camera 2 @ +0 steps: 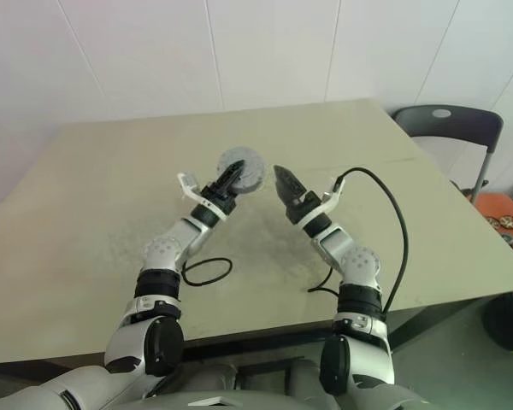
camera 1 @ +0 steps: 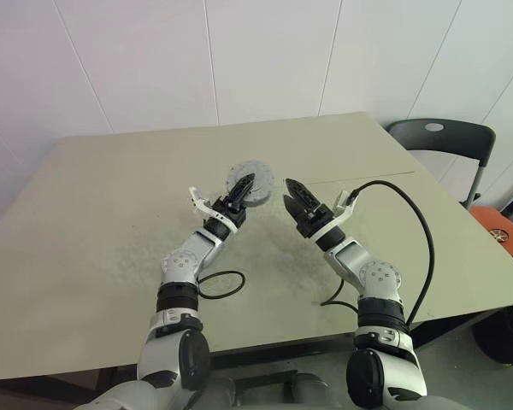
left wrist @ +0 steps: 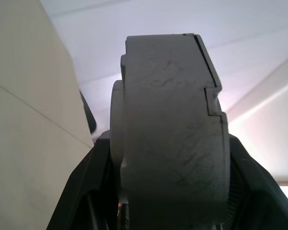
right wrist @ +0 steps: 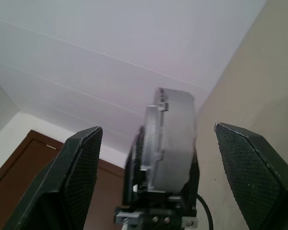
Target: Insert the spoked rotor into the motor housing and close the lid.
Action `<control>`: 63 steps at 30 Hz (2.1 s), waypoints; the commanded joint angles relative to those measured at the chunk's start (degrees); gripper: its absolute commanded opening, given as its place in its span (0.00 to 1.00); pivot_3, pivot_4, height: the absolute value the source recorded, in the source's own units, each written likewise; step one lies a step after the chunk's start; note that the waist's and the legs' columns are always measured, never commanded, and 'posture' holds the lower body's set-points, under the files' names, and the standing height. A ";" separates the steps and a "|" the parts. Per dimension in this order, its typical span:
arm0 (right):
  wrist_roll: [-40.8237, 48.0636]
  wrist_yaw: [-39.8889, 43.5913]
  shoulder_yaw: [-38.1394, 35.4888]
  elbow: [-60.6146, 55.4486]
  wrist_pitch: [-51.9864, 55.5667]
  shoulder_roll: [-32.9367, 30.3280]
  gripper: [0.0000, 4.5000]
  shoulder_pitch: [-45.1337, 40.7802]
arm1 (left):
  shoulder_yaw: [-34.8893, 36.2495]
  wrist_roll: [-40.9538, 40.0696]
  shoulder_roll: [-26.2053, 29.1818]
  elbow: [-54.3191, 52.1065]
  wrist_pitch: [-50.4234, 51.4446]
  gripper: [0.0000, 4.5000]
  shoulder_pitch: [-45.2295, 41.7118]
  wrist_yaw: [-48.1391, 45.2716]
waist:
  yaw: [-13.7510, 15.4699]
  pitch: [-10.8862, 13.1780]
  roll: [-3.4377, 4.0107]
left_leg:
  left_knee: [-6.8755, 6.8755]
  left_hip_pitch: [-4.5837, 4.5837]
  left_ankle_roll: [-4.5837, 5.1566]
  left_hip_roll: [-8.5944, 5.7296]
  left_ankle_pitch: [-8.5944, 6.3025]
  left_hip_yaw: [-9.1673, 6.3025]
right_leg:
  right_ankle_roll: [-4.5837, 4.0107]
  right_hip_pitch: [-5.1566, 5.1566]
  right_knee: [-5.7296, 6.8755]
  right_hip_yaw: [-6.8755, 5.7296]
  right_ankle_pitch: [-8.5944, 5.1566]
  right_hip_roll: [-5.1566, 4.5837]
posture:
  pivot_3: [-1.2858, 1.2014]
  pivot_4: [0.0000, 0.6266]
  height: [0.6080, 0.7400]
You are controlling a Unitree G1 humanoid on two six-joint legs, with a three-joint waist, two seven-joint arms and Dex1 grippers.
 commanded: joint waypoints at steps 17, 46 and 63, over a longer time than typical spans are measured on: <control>-3.81 3.85 2.86 -3.18 -1.20 -5.03 0.87 0.10 | 7.02 17.40 11.16 19.30 -44.16 0.51 -6.74 17.15 | 0.31 -0.03 -0.11 | 0.01 -0.02 0.00 -0.02 0.00 0.01 | -0.01 -0.02 0.01 0.01 0.01 0.01 | 0.52 0.00 1.00; -11.25 10.49 4.48 -0.16 -3.79 -12.72 0.87 -0.44 | 5.29 29.67 15.65 23.30 -53.43 0.99 -2.87 38.21 | -0.17 -0.28 -0.46 | -0.17 0.94 0.02 0.06 -0.03 0.06 | -0.01 0.73 0.06 0.27 0.02 0.25 | 0.52 0.00 1.00; -17.53 14.17 8.29 -5.34 -8.17 -14.92 0.87 2.85 | -5.83 39.09 16.18 15.35 -59.25 0.99 -1.00 25.00 | 0.68 -0.36 -0.58 | -0.10 0.84 0.01 -0.02 -0.03 0.00 | -0.01 0.78 -0.04 0.17 0.02 0.15 | 0.52 0.00 1.00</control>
